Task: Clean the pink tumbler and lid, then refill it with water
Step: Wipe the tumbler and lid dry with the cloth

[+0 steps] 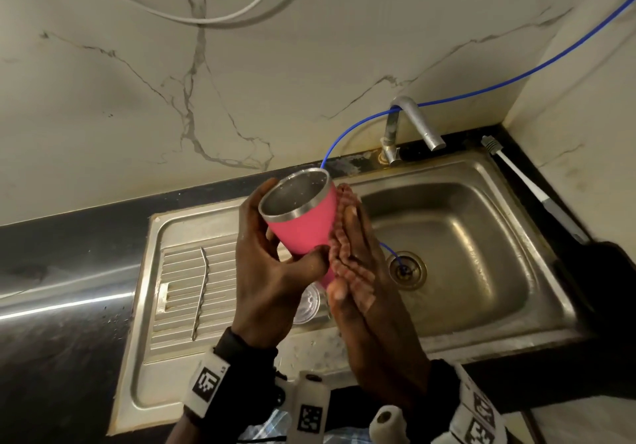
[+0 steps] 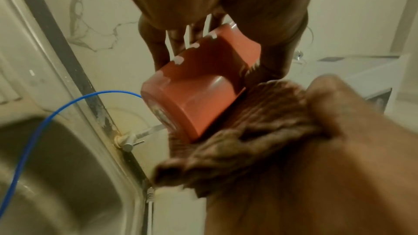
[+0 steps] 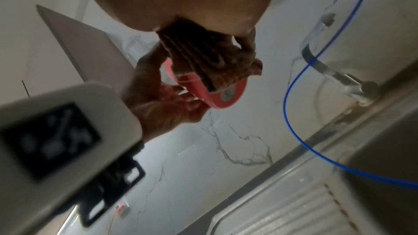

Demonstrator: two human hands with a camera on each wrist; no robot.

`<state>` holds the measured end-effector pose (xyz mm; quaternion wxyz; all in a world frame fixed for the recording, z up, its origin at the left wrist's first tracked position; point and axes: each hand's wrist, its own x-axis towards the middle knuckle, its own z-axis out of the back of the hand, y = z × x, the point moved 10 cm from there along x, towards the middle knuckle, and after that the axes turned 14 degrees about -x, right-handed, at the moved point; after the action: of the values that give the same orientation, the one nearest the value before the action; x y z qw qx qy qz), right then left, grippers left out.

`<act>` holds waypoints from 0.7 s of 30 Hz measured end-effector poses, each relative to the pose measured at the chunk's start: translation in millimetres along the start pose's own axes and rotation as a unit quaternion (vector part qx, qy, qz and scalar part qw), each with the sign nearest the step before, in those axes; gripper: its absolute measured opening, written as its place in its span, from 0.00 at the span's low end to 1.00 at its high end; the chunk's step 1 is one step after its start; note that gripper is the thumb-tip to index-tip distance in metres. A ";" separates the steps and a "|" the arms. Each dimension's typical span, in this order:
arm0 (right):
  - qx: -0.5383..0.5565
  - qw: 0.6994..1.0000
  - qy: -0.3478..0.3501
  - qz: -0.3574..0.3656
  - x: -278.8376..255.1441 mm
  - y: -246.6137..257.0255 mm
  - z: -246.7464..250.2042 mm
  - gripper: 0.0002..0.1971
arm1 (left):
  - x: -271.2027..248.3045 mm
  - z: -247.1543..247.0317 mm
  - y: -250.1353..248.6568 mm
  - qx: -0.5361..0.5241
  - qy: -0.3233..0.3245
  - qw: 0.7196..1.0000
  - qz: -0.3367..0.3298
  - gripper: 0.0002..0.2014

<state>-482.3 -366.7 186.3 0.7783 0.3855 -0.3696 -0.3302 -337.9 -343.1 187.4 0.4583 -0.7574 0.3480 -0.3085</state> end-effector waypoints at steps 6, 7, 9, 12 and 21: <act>0.094 0.994 -0.043 -0.027 34.8 7.5 29.3 0.20 | -18.5 -17.3 12.6 0.009 0.054 0.997 0.045 0.48; 0.153 0.984 -0.033 -0.086 40.7 -0.8 28.8 0.16 | -18.5 -18.4 10.0 0.017 0.058 0.997 0.037 0.48; 0.239 0.959 -0.007 -0.149 45.4 -18.5 20.7 0.17 | -17.1 -19.6 2.7 0.022 0.066 0.997 0.017 0.48; 0.280 0.933 -0.010 -0.226 36.6 -44.5 12.0 0.19 | -13.0 -18.3 -8.1 0.018 0.059 0.998 -0.010 0.48; 0.572 0.731 0.039 -0.370 -1.7 -47.5 -27.2 0.25 | -0.8 -7.7 -5.6 0.010 0.040 0.999 -0.022 0.49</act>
<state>-471.5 -378.7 133.9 0.2405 0.8765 -0.2863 -0.3031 -343.0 -344.2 195.4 0.4449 -0.7470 0.3464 -0.3522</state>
